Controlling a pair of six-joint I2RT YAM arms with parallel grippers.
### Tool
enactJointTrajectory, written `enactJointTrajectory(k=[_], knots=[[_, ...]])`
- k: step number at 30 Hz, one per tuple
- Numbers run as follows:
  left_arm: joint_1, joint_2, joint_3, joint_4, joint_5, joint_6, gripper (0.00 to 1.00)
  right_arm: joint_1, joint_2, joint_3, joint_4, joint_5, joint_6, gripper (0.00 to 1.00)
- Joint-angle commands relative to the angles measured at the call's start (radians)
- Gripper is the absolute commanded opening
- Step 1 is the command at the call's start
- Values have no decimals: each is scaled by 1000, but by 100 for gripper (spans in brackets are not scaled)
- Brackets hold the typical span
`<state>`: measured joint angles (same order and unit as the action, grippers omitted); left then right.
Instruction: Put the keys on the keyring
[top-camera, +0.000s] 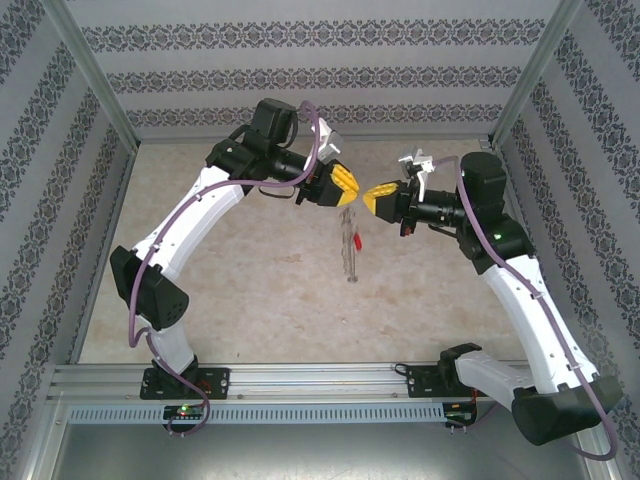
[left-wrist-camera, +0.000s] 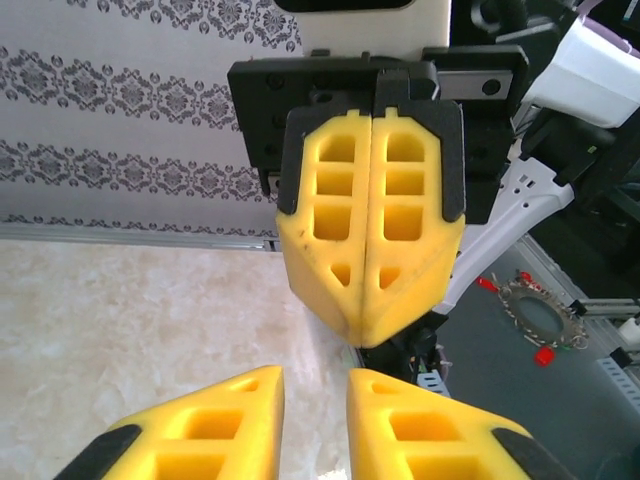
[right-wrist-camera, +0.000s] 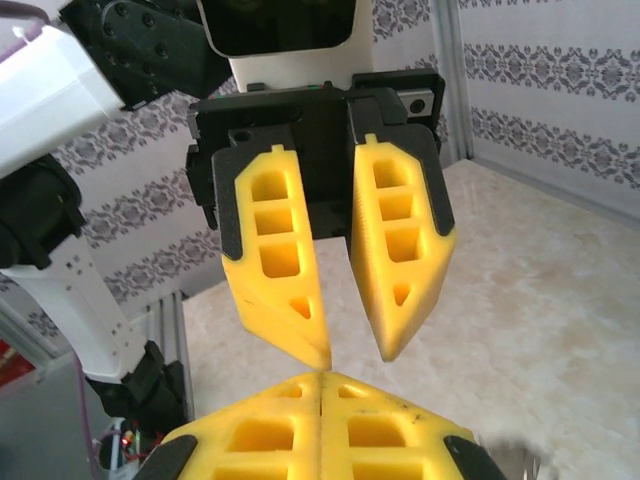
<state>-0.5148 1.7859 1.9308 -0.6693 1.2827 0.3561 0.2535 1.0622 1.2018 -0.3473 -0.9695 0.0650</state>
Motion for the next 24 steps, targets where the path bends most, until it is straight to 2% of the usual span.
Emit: enactJointTrajectory(k=[1, 4, 7, 10, 11, 13, 14, 17, 19, 22, 24], knots=[[26, -59, 15, -50, 5, 53, 26, 12, 28, 87, -222, 60, -145, 0], [37, -68, 18, -72, -5, 66, 23, 14, 48, 113, -246, 83, -155, 0], [41, -83, -14, -57, -22, 53, 22, 11, 77, 69, -189, 109, -107, 0], [43, -125, -112, 59, -71, -27, 22, 11, 133, 13, -159, 206, -53, 0], [44, -147, -155, 114, -95, -60, 22, 10, 152, -7, -140, 246, -21, 7], [46, -200, -261, 269, -144, -156, 24, 9, 192, -64, -95, 288, 25, 14], [47, -223, -302, 333, -185, -198, 24, 11, 208, -88, -78, 326, 45, 22], [51, -296, -434, 520, -317, -302, 28, 1, 255, -146, -50, 398, 88, 35], [51, -339, -530, 639, -377, -357, 36, -5, 287, -162, -54, 445, 111, 41], [50, -365, -608, 721, -406, -419, 47, -9, 321, -180, -58, 483, 151, 44], [51, -361, -642, 746, -431, -473, 58, -9, 347, -193, -54, 505, 182, 45]])
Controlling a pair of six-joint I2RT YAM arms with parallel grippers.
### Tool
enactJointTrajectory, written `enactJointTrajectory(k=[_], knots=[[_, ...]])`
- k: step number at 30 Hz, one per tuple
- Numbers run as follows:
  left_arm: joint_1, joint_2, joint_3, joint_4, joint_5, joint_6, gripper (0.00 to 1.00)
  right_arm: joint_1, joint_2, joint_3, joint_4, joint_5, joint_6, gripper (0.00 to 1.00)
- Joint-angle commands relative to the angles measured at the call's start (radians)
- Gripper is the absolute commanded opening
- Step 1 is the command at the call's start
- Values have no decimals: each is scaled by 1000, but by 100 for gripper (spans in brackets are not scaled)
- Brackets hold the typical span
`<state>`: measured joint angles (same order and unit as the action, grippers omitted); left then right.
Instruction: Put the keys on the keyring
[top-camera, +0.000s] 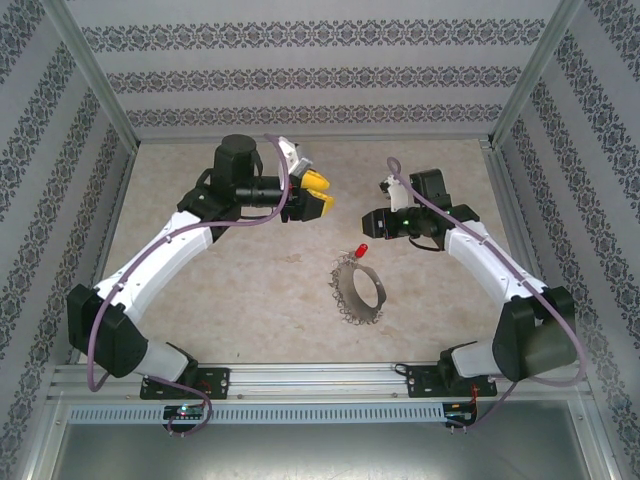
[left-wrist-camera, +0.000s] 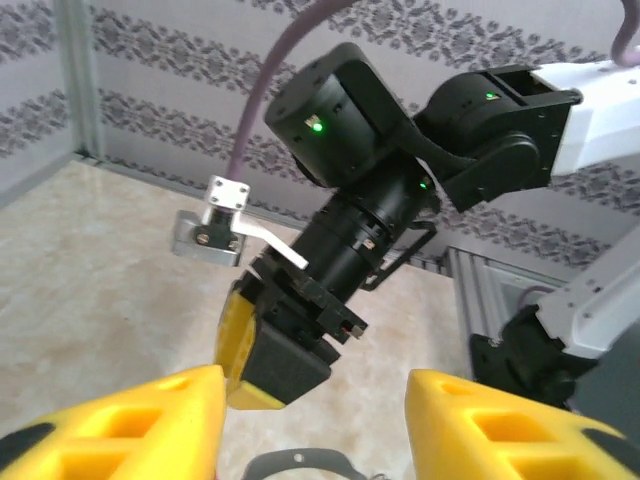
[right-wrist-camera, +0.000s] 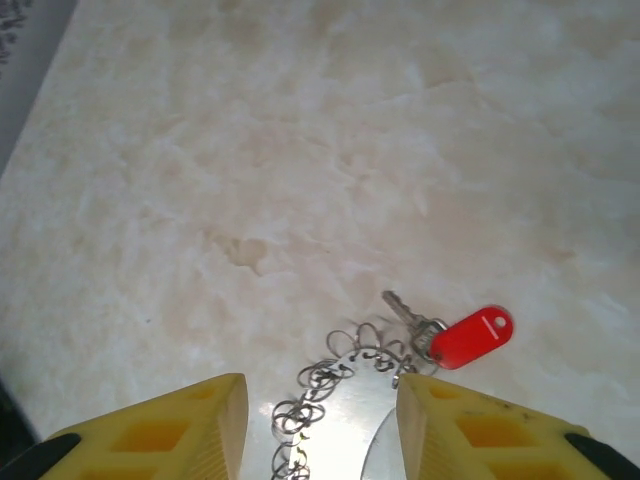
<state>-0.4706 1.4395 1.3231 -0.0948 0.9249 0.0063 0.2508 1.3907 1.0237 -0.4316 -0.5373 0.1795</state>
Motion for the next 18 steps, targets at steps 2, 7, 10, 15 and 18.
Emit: enactJointTrajectory(k=[2, 7, 10, 15, 18], knots=[[6, -11, -62, 185, -106, -162, 65, 0, 54, -24, 24, 109, 82, 46], [6, -16, -177, 337, -281, -313, 83, 8, 140, -60, 44, 142, 98, 51], [10, -34, -251, 400, -430, -402, 99, 30, 176, -79, 56, 148, 103, 51], [13, -59, -291, 342, -527, -479, 100, 61, 208, -106, 65, 177, 127, 51], [13, -57, -307, 277, -573, -546, 100, 65, 188, -137, 63, 196, 147, 51]])
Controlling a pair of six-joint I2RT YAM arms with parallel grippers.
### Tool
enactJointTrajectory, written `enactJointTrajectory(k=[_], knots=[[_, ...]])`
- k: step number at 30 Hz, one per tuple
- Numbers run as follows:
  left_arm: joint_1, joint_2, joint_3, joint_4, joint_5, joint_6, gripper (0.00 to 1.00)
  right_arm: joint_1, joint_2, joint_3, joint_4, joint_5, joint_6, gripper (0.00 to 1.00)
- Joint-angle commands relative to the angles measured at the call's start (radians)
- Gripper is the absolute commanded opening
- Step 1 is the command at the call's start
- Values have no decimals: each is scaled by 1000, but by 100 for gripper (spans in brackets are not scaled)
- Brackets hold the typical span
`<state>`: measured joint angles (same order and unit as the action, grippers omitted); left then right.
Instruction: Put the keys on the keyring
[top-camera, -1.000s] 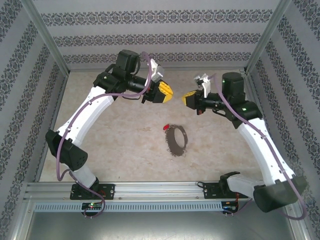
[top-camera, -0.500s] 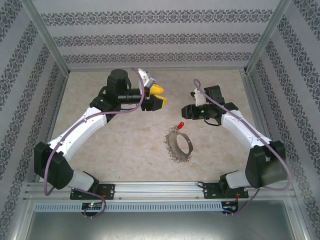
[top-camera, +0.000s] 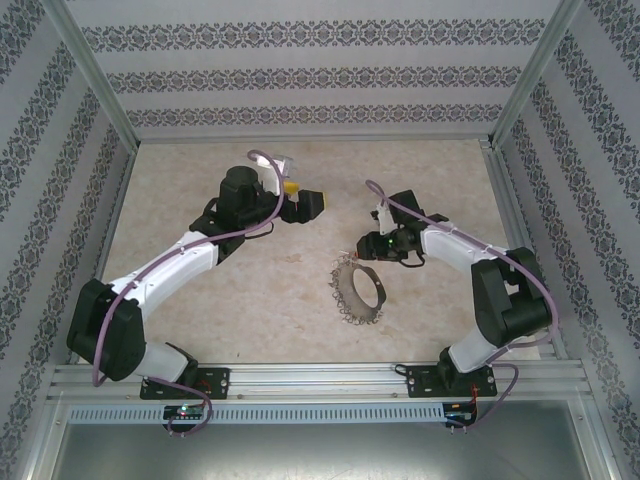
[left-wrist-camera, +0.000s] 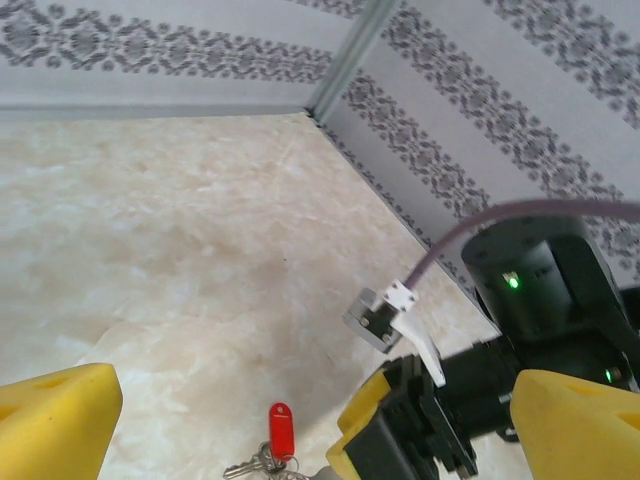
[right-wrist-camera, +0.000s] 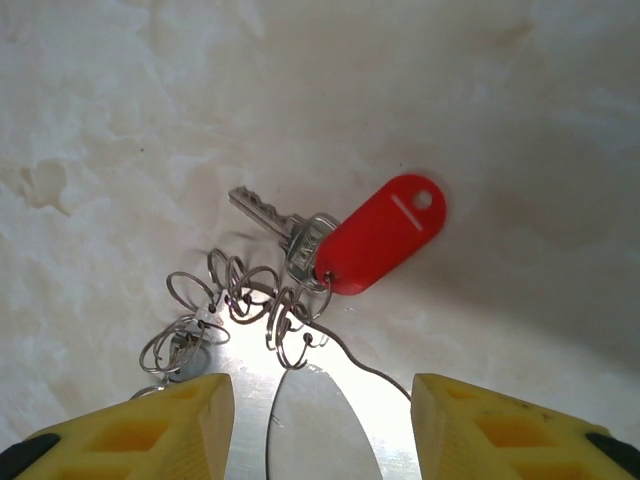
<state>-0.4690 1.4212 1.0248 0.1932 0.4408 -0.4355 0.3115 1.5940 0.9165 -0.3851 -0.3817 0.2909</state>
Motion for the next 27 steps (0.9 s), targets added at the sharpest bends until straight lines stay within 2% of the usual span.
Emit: enactJointTrajectory(k=[1, 9, 13, 20, 27], knots=[[11, -36, -18, -26, -97, -127, 100, 5, -29, -43, 15, 45, 42, 51], [5, 94, -26, -150, -57, -215, 100, 12, -115, -130, 14, 68, 84, 52], [-35, 148, -20, -229, -66, -270, 100, 14, -183, -156, 2, 63, 96, 52], [-207, 206, -20, -385, -219, -309, 100, -64, -235, -144, 25, 79, 119, 53], [-376, 192, -75, -383, -401, -526, 94, -148, -190, -113, 105, -3, 141, 54]])
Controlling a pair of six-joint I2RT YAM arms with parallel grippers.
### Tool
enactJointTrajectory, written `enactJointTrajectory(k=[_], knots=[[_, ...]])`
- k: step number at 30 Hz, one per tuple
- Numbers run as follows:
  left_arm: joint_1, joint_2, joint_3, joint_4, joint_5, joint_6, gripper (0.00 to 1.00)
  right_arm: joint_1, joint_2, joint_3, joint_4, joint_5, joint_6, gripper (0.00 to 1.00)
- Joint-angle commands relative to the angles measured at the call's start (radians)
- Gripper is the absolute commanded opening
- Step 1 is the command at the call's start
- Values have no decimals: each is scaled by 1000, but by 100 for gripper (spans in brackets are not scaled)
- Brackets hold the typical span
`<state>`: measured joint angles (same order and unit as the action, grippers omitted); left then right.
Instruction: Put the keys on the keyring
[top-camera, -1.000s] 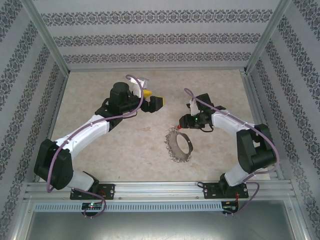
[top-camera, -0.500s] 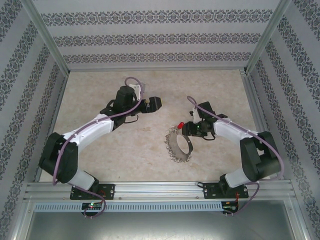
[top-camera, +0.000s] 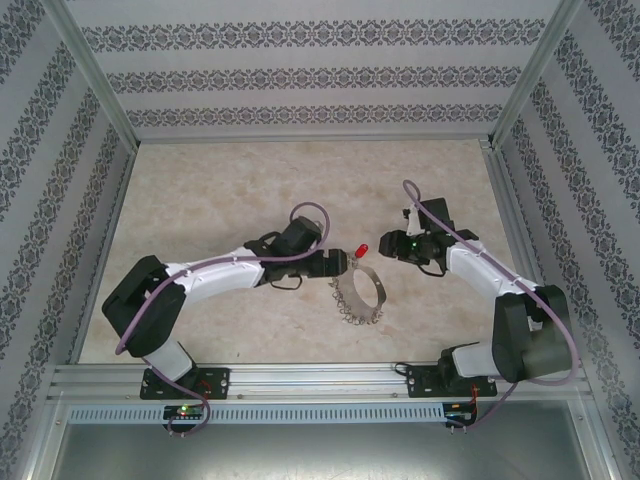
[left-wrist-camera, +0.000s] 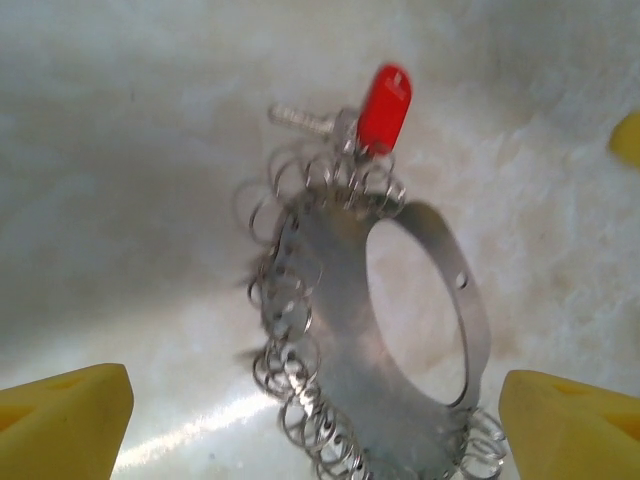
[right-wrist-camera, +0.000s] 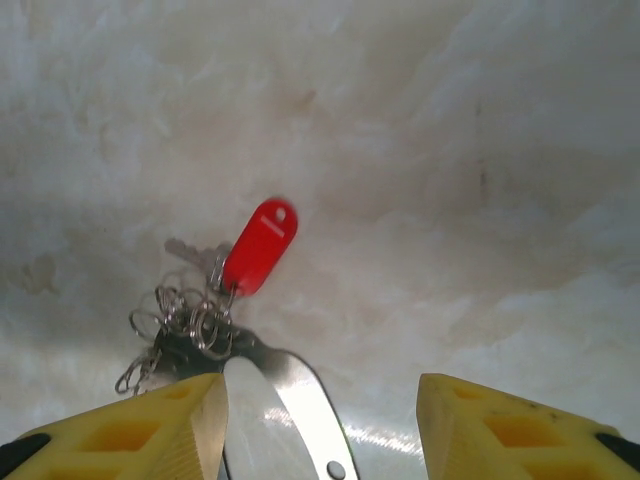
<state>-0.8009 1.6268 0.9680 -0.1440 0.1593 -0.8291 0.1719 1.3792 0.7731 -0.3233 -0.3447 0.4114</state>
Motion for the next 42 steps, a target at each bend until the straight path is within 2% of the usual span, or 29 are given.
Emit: enactJointTrajectory(k=[1, 6, 10, 20, 31, 42], knots=[[-65, -14, -13, -53, -148, -159, 93, -12, 35, 35, 50, -48, 21, 54], [-124, 9, 26, -119, -253, -275, 84, -20, 68, 45, 90, -77, 31, 54], [-135, 61, 70, -159, -290, -348, 70, -25, 75, 47, 111, -86, 37, 53], [-182, 202, 176, -191, -269, -487, 66, -44, 80, 43, 132, -102, 27, 53], [-184, 243, 208, -225, -303, -496, 60, -64, 80, 38, 140, -119, 18, 53], [-182, 309, 264, -249, -300, -484, 48, -67, 77, 29, 148, -128, 21, 52]])
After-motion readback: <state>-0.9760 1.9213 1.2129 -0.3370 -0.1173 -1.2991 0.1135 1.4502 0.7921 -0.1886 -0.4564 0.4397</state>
